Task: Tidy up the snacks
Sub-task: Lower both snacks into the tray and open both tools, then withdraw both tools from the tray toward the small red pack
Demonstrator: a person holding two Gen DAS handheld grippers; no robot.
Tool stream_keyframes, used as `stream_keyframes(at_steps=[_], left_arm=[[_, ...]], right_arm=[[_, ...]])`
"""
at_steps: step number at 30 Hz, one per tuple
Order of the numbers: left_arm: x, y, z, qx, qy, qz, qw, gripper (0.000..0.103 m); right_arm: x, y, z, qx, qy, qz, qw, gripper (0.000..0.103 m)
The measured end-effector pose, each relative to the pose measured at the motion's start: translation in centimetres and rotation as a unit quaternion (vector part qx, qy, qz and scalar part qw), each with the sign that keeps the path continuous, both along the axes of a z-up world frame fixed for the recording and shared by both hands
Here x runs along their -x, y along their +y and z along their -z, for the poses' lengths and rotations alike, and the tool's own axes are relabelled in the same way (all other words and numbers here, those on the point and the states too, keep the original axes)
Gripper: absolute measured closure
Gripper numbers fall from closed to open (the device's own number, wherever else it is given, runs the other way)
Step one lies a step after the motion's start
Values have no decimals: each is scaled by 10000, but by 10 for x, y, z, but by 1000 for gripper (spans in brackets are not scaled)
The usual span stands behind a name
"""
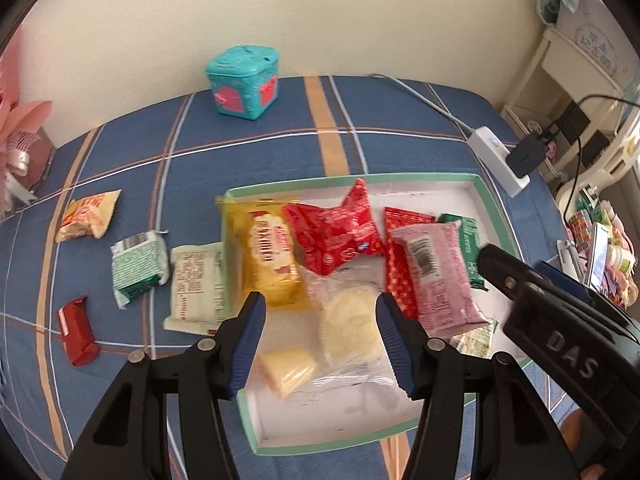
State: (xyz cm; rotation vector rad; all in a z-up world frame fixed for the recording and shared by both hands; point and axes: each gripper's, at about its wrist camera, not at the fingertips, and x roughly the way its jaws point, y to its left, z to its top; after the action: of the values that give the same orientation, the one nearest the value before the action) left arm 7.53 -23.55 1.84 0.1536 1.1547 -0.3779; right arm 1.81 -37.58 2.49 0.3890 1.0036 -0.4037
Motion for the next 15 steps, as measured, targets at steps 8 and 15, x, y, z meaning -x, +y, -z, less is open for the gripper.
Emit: stream_keyframes(at_steps=[8,15], left_arm=[[-11,38,-11,-20,-133,-505,9986,39],[-22,71,-13,-170,-174,-887,9958,36]], right_arm=[[5,15,-3,79,140,-181,9997,28],[5,32,2,93,297,-330,9990,28]])
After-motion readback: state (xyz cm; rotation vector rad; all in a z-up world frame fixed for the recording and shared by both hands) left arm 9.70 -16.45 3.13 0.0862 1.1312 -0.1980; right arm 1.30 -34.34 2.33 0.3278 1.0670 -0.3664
